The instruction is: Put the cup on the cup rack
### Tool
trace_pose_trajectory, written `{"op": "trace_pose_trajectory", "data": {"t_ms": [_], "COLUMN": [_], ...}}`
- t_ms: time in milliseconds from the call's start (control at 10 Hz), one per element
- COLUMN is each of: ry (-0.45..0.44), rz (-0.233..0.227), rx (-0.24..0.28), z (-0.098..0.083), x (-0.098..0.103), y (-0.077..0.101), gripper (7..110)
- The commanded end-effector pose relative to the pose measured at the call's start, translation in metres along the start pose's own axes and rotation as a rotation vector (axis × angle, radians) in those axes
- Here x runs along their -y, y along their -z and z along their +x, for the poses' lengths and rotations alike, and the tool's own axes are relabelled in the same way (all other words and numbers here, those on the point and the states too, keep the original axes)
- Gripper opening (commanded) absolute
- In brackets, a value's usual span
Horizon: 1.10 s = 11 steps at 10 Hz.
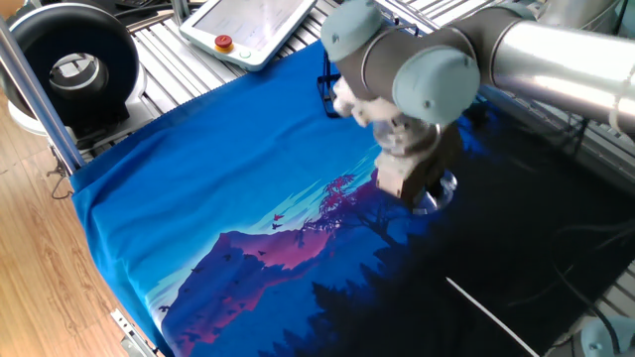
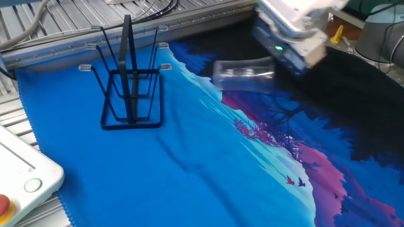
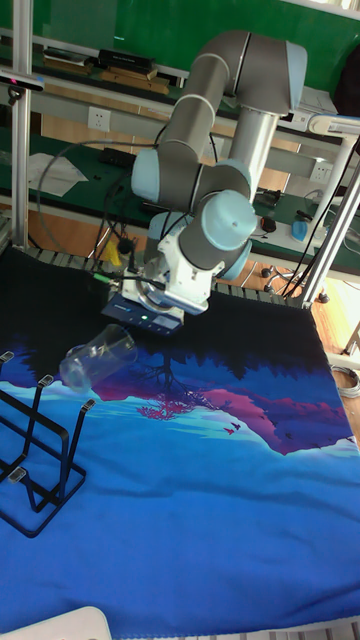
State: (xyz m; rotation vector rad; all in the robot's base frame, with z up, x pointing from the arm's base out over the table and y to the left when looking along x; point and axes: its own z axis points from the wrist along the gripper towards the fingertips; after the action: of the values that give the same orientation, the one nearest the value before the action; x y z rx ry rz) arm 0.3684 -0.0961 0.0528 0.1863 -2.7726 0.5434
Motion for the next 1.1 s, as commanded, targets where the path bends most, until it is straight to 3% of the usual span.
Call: {"op": "trace_pose_trajectory", "data": {"t_ms": [0, 100, 200, 300, 500, 600, 900, 1000], "ry": [0.041, 0.045, 0.077, 0.089, 0.086, 0.087, 0.096, 0.119], "rz": [0.004, -0.078, -0.223, -0.287, -0.345, -0.368, -0.299, -0.257], "rx": [0.050, 0.027, 0.004, -0.008, -0.047, -0.062, -0.026, -0.014], "z": [-0.035, -0.029, -0.018, -0.011, 0.010, 0.023, 0.034, 0.037], "x": [0.025, 0.001, -0.035, -0.051, -0.068, -0.075, -0.049, -0.028], "y": [-0.001, 0.000, 0.008, 0.012, 0.023, 0.032, 0.039, 0.038], "gripper": [7, 7, 7, 7, 7, 7, 7, 7]}}
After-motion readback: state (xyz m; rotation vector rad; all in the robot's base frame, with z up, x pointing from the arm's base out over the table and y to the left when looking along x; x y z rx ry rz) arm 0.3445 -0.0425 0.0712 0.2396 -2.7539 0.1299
